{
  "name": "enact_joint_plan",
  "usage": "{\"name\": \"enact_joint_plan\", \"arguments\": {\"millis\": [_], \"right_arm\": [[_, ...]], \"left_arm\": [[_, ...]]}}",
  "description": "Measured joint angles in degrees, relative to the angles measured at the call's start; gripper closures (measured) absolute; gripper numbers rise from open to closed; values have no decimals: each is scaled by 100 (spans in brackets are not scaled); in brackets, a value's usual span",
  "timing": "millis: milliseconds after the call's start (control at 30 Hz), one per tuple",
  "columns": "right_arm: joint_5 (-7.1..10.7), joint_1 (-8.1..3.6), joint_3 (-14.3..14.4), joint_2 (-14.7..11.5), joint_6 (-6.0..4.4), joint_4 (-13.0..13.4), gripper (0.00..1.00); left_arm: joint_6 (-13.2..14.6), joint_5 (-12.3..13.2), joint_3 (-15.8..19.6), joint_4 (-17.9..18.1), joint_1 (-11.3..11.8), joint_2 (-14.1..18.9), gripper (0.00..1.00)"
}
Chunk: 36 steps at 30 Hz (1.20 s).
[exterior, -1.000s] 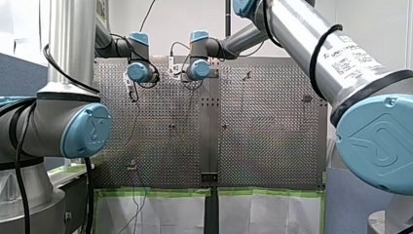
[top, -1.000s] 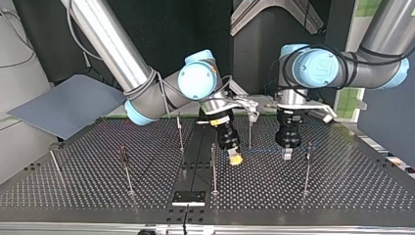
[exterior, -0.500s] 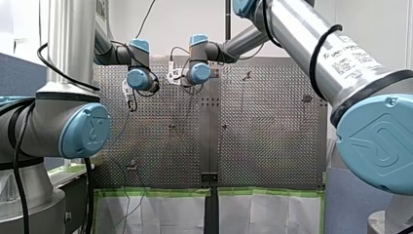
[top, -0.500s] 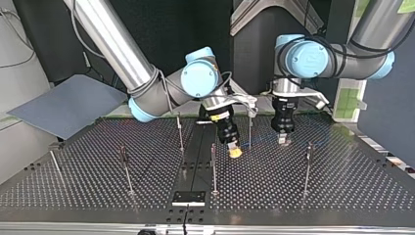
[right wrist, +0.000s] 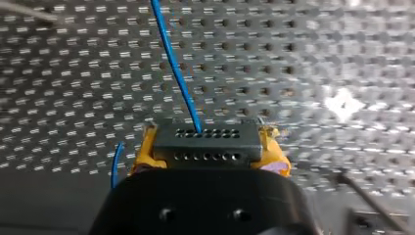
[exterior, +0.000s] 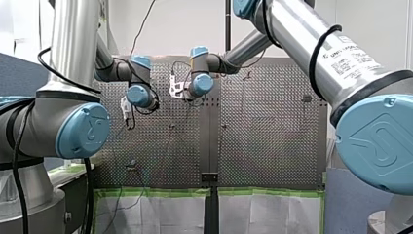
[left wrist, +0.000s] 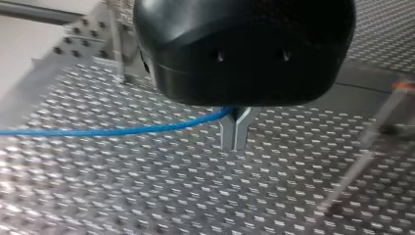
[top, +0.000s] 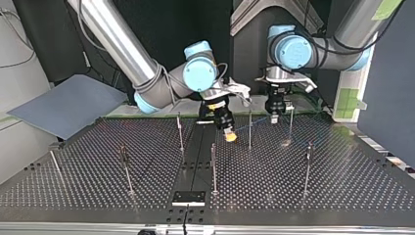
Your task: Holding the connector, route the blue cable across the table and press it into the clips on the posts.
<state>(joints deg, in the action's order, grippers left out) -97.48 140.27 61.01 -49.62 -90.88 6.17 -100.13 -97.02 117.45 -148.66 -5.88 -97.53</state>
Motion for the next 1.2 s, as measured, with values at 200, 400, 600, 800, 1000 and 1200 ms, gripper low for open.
{"name": "enact_joint_plan", "arguments": {"millis": [200,400,600,800,1000,1200], "right_arm": [[18,-2,359,6,38,11,100],[20,24,750,10,65,30,100],[20,27,1023,20,42,159,100],[47,-12,1072,47,-1,226,100],[67,-62,1074,181,-43,298,100],[91,-129,1073,298,-66,378,100]], "left_arm": [[-92,-127,245,284,-11,-194,100],[-115,-127,322,437,-37,-232,100],[-82,-97,329,551,-80,-503,100],[-53,-102,336,627,-90,-832,100],[-44,-74,337,680,-91,-929,100],[-44,63,294,881,-77,-1175,100]]}}
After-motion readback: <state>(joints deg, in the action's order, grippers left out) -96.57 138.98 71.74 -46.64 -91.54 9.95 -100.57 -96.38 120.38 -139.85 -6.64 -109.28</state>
